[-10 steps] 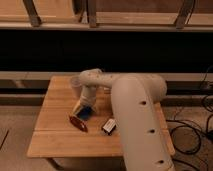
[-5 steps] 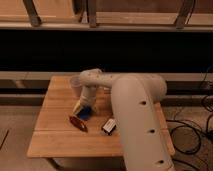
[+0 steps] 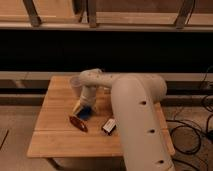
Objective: Pick up the ceramic cup
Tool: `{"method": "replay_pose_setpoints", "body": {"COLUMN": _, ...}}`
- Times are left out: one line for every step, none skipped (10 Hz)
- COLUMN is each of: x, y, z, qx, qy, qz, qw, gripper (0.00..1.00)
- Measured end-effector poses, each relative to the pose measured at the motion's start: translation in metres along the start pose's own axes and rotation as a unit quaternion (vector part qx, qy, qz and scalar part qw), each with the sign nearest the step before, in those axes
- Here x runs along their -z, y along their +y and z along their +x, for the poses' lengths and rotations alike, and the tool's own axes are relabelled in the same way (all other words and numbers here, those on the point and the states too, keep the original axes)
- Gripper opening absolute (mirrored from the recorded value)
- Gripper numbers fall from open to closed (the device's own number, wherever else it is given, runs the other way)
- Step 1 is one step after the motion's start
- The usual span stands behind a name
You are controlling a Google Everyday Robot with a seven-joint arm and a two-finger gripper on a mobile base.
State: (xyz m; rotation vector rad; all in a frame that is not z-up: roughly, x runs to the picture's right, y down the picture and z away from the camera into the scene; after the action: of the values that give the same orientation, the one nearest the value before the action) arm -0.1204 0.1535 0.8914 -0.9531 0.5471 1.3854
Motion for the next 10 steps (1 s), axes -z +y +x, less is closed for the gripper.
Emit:
{"method": "replay_pose_setpoints", "body": {"x": 0.0, "y": 0.0, "z": 0.0, "qx": 0.0, "qy": 0.0, "qz": 0.0, "qw": 1.0, "gripper": 0.8}}
{"method": "replay_pose_setpoints", "body": {"x": 0.0, "y": 0.0, "z": 0.0, "qx": 0.0, "qy": 0.0, "qz": 0.0, "qw": 1.0, "gripper": 0.8}}
{"method": "replay_pose_setpoints", "body": {"x": 0.0, "y": 0.0, "z": 0.0, "qx": 0.0, "qy": 0.0, "qz": 0.0, "qw": 1.0, "gripper": 0.8}}
{"method": "replay_pose_setpoints", "body": {"x": 0.0, "y": 0.0, "z": 0.0, "qx": 0.0, "qy": 0.0, "qz": 0.0, "qw": 1.0, "gripper": 0.8}}
{"method": "replay_pose_setpoints", "body": {"x": 0.0, "y": 0.0, "z": 0.0, "qx": 0.0, "qy": 0.0, "qz": 0.0, "qw": 1.0, "gripper": 0.8}}
{"method": "replay_pose_setpoints", "body": {"x": 0.0, "y": 0.0, "z": 0.0, "qx": 0.0, "qy": 0.0, "qz": 0.0, "qw": 1.0, "gripper": 0.8}}
{"method": "replay_pose_setpoints", "body": {"x": 0.0, "y": 0.0, "z": 0.0, "qx": 0.0, "qy": 0.0, "qz": 0.0, "qw": 1.0, "gripper": 0.8}}
{"method": "replay_pose_setpoints", "body": {"x": 0.001, "y": 0.0, "z": -0.001, "qx": 0.002, "qy": -0.002, "qz": 0.003, "qw": 1.0, "gripper": 0.8}}
{"method": "replay_pose_setpoints", "body": {"x": 0.016, "y": 0.003, "z": -0.004, "qx": 0.007, "qy": -0.014, "qz": 0.016, "qw": 0.9998, "gripper": 0.8}}
{"method": "replay_pose_setpoints", "body": {"x": 0.029, "y": 0.011, "z": -0.004, "qx": 0.015, "qy": -0.026, "qz": 0.031, "qw": 0.9991, "gripper": 0.8}}
